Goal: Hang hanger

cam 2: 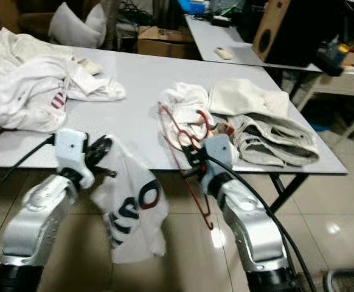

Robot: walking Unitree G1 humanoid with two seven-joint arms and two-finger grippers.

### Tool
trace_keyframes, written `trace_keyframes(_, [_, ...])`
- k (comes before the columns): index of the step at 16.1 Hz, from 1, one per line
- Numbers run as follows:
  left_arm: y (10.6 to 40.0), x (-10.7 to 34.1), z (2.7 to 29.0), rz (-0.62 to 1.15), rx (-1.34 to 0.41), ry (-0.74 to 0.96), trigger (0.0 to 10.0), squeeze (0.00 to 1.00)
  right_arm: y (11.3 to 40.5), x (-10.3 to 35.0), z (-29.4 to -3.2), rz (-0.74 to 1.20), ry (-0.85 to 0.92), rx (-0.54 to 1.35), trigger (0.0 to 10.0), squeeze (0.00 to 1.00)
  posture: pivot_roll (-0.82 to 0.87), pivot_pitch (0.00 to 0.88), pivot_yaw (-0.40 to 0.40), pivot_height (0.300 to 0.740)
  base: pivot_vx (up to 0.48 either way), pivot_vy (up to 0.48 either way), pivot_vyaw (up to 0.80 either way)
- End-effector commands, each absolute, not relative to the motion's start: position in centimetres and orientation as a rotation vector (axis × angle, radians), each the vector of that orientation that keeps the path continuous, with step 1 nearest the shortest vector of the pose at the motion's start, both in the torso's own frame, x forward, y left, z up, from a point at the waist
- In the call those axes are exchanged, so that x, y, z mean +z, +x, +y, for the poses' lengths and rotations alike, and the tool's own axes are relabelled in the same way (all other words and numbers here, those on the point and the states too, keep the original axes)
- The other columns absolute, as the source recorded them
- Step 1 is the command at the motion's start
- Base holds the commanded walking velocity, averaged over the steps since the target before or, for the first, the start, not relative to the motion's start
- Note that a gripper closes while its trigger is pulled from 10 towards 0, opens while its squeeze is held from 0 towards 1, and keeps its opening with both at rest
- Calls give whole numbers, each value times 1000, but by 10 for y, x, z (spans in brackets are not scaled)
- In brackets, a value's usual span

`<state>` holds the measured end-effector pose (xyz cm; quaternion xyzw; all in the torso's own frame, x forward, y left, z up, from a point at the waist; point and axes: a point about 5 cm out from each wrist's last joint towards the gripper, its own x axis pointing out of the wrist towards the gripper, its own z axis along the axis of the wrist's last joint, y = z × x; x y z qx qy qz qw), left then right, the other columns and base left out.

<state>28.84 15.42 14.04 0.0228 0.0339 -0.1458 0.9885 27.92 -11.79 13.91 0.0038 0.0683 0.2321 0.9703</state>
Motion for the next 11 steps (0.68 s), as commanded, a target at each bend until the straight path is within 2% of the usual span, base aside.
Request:
trace_keyframes(1, [288, 147, 147, 40, -314, 35, 10000, 0, 279, 137, -126, 144, -7, 444, 10000, 0, -31, 0, -91, 740, 0, 458, 0])
trace_keyframes(11, [290, 147, 145, 42, -325, 43, 10000, 0, 281, 138, -126, 140, -7, 435, 10000, 0, -33, 0, -85, 740, 0, 455, 0])
